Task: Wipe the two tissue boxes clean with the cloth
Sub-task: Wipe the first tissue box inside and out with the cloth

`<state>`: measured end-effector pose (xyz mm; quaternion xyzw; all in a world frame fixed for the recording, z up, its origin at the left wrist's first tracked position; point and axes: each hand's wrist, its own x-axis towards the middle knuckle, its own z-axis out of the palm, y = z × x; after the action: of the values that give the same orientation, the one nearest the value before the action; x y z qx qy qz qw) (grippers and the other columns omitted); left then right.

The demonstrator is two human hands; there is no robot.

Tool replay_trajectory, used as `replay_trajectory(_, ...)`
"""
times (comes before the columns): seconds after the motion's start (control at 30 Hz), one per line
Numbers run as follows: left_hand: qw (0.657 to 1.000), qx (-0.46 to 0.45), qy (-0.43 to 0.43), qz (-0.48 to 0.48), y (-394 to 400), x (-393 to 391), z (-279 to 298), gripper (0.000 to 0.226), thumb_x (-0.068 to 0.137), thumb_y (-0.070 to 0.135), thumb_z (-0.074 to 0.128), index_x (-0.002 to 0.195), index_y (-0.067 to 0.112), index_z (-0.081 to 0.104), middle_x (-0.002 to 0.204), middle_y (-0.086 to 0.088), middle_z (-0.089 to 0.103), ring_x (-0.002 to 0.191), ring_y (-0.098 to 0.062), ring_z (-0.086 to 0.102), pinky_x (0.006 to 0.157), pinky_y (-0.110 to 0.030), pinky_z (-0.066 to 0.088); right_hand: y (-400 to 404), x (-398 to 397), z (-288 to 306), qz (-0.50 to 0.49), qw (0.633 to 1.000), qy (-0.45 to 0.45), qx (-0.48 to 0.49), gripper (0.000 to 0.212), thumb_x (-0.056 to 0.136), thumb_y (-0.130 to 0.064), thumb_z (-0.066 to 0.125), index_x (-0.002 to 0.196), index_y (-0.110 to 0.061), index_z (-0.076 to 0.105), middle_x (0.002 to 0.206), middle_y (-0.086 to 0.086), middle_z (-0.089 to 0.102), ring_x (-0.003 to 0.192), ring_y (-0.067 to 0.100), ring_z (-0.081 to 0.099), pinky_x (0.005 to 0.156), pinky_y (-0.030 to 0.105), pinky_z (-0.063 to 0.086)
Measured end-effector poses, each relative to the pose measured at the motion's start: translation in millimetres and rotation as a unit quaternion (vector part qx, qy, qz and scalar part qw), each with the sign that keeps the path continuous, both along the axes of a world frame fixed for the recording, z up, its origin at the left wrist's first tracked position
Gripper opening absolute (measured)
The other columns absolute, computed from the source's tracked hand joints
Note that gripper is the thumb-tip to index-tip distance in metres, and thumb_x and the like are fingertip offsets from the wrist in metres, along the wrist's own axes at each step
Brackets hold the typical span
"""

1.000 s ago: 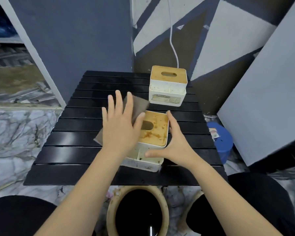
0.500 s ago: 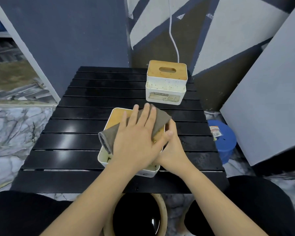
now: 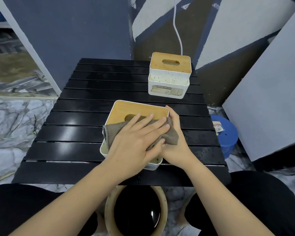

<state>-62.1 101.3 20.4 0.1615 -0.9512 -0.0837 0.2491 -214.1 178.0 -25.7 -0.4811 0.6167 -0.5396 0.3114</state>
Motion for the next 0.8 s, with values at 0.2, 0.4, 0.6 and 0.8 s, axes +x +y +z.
replay_trajectory(0.2, 0.999, 0.016, 0.031, -0.032, -5.2, 25.5, -2.9, 0.037, 0.097, 0.029, 0.055, 0.130, 0.018, 0.070, 0.143, 0.004, 0.061, 0.141, -0.022, 0.049, 0.124, -0.044, 0.026, -0.8, 2.8, 8.3, -0.013, 1.000, 0.004, 0.002, 0.118, 0.065, -0.039, 0.089, 0.157, -0.029, 0.017, 0.149, -0.013, 0.046, 0.138, 0.009, 0.050, 0.113, 0.030, 0.045)
replay_trajectory(0.4, 0.997, 0.030, 0.070, -0.010, -21.0, 62.3, -7.7, 0.034, 0.095, 0.022, 0.058, 0.125, 0.015, 0.072, 0.139, 0.002, 0.063, 0.141, -0.024, 0.050, 0.119, -0.053, 0.034, -1.3, 2.4, 10.8, -0.029, 0.999, 0.032, 0.009, 0.130, 0.053, -0.027, 0.103, 0.155, -0.030, 0.023, 0.151, -0.015, 0.045, 0.140, 0.005, 0.047, 0.115, 0.037, 0.045)
replay_trajectory(0.6, 0.990, 0.096, 0.100, 0.029, -39.9, 87.0, -15.3, 0.036, 0.097, 0.019, 0.054, 0.130, 0.013, 0.066, 0.143, -0.001, 0.060, 0.145, -0.026, 0.044, 0.119, -0.054, 0.034, -2.3, 0.7, 13.4, -0.021, 0.999, 0.030, 0.019, 0.128, 0.051, -0.022, 0.104, 0.150, -0.039, 0.026, 0.146, -0.025, 0.043, 0.135, -0.007, 0.045, 0.103, 0.015, 0.044)
replay_trajectory(0.8, 0.966, 0.208, 0.130, 0.078, -44.9, 76.5, -13.5, 0.040, 0.100, 0.028, 0.051, 0.138, 0.019, 0.060, 0.150, 0.006, 0.053, 0.148, -0.017, 0.038, 0.122, -0.041, 0.033, -3.2, -0.6, 14.7, -0.017, 0.999, 0.029, 0.021, 0.129, 0.049, -0.030, 0.105, 0.150, -0.039, 0.025, 0.148, -0.023, 0.042, 0.137, -0.004, 0.043, 0.107, 0.022, 0.044)
